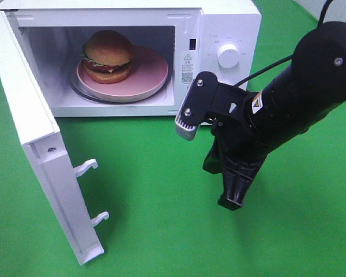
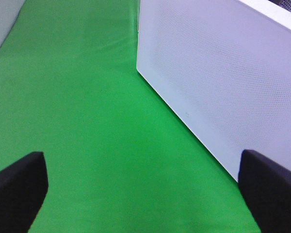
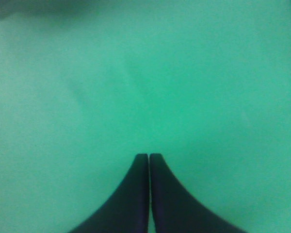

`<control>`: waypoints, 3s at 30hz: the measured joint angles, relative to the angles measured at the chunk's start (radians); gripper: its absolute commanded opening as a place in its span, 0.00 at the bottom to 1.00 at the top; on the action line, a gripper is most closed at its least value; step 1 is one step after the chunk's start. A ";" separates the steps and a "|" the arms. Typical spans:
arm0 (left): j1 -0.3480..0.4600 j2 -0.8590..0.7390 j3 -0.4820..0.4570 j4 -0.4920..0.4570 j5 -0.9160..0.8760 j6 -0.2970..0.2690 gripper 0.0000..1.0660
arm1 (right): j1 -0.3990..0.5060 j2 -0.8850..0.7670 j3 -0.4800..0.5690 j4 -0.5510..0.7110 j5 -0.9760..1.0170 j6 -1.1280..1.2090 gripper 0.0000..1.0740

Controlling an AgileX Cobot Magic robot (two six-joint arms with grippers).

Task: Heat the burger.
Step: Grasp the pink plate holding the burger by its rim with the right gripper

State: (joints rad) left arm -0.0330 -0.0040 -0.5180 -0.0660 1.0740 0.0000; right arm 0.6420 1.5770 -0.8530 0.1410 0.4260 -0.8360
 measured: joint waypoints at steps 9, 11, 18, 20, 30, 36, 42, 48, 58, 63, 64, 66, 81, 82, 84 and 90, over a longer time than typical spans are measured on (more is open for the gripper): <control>0.000 0.000 0.000 0.000 0.000 0.000 0.94 | 0.000 0.000 0.000 -0.024 0.000 -0.387 0.06; 0.000 0.000 0.000 0.000 0.000 0.000 0.94 | 0.000 0.000 0.000 -0.048 -0.002 -0.435 0.07; 0.000 0.000 0.000 0.000 0.000 0.000 0.94 | 0.000 0.000 0.000 -0.206 -0.052 -0.476 0.25; 0.000 0.000 0.000 0.000 0.000 0.000 0.94 | 0.000 0.000 0.000 -0.230 -0.064 -0.476 0.36; 0.000 0.000 0.000 0.000 0.000 0.000 0.94 | 0.000 0.000 -0.002 -0.244 -0.136 -0.338 0.90; 0.000 0.000 0.000 0.000 0.000 0.000 0.94 | 0.000 0.000 -0.002 -0.259 -0.152 -0.302 0.88; 0.000 0.000 0.000 0.000 0.000 0.000 0.94 | 0.000 0.005 -0.025 -0.259 -0.157 -0.291 0.87; 0.000 0.000 0.000 0.000 0.000 0.000 0.94 | 0.000 0.063 -0.109 -0.267 -0.168 -0.291 0.86; 0.000 0.000 0.000 0.000 0.000 0.000 0.94 | 0.007 0.178 -0.235 -0.322 -0.158 -0.245 0.85; 0.000 0.000 0.000 0.000 0.000 0.000 0.94 | 0.033 0.245 -0.322 -0.339 -0.154 -0.238 0.83; 0.000 0.000 0.000 0.000 0.000 0.000 0.94 | 0.033 0.245 -0.322 -0.339 -0.154 -0.238 0.83; 0.000 0.000 0.000 0.000 0.000 0.000 0.94 | 0.035 0.282 -0.373 -0.340 -0.154 -0.232 0.83; 0.000 0.000 0.000 0.000 0.000 0.000 0.94 | 0.035 0.429 -0.573 -0.368 -0.112 -0.209 0.80; 0.000 0.000 0.000 0.000 0.000 0.000 0.94 | 0.035 0.429 -0.573 -0.368 -0.112 -0.209 0.80; 0.000 0.000 0.000 0.000 0.000 0.000 0.94 | 0.035 0.475 -0.638 -0.370 -0.096 -0.199 0.79; 0.000 0.000 0.000 0.000 0.000 0.000 0.94 | 0.035 0.537 -0.709 -0.370 -0.073 -0.187 0.78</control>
State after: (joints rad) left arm -0.0330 -0.0040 -0.5180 -0.0660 1.0740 0.0000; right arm 0.6770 2.1140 -1.5620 -0.2290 0.3530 -1.0230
